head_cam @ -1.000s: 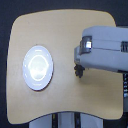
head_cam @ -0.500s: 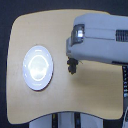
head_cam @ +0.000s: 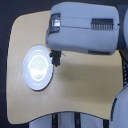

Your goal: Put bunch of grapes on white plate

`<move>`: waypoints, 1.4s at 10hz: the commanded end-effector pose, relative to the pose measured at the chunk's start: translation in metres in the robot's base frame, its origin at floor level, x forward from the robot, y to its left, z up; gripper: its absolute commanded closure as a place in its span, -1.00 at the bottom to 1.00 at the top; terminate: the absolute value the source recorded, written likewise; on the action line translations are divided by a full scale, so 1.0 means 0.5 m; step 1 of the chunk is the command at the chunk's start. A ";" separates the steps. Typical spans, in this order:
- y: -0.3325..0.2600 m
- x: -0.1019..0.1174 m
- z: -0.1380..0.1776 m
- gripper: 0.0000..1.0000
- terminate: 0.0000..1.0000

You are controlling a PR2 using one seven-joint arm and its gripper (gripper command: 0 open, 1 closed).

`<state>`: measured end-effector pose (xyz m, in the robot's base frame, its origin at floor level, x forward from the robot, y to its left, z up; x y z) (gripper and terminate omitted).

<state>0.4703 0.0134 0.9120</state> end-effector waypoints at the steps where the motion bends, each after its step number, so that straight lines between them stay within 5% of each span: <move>1: 0.206 -0.003 -0.038 1.00 -1.00; 14: 0.277 -0.028 -0.184 1.00 -1.00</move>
<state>0.4562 0.1510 0.8348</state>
